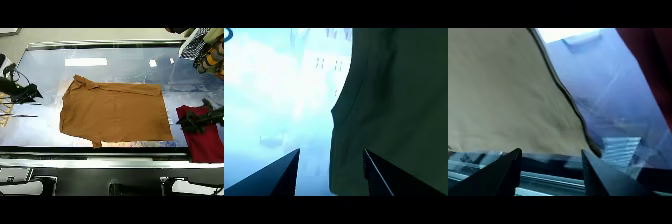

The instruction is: Fold the clothes and pants, and hang the long-sleeved shirts on hangers.

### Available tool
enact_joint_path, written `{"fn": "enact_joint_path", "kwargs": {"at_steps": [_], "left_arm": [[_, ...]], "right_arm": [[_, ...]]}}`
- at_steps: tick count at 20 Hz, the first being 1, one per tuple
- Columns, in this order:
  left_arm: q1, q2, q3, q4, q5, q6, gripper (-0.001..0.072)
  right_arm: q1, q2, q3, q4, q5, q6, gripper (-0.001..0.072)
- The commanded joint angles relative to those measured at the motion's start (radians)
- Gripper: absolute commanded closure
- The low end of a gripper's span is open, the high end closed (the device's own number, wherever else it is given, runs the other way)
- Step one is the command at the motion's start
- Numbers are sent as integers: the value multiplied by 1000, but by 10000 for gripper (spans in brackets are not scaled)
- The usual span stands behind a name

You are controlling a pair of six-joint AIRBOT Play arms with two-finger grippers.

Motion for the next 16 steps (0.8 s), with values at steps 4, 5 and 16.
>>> {"fn": "enact_joint_path", "kwargs": {"at_steps": [4, 5, 16], "left_arm": [[14, 21, -95, 10, -34, 4, 248], [14, 18, -95, 10, -34, 4, 248], [34, 60, -389, -50, 77, 46, 248]], "right_arm": [[-14, 29, -161, -52, -114, -37, 274], [-14, 29, -172, -53, -121, -38, 274], [62, 29, -315, 42, -220, -97, 340]]}}
